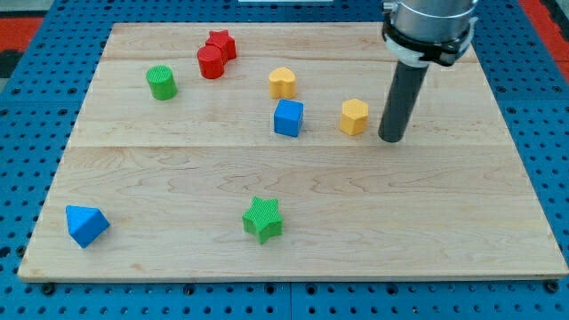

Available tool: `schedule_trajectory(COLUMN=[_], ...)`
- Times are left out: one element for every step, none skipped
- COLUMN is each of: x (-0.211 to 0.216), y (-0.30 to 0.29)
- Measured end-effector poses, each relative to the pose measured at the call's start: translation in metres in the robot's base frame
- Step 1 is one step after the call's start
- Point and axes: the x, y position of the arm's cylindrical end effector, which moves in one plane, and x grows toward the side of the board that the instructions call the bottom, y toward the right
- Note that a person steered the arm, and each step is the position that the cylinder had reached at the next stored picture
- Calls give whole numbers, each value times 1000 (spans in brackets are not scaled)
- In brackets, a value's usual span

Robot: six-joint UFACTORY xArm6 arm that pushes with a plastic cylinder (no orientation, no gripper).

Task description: Slide the yellow hexagon horizontally left to the blue cube

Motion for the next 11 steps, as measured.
schedule_trajectory(x=[-7,-25,-42,-59,-57,-48,-44,-53,-51,-41,-35], y=[-29,-43,36,15,-57,-128,-168,-154,-233,-306,-287])
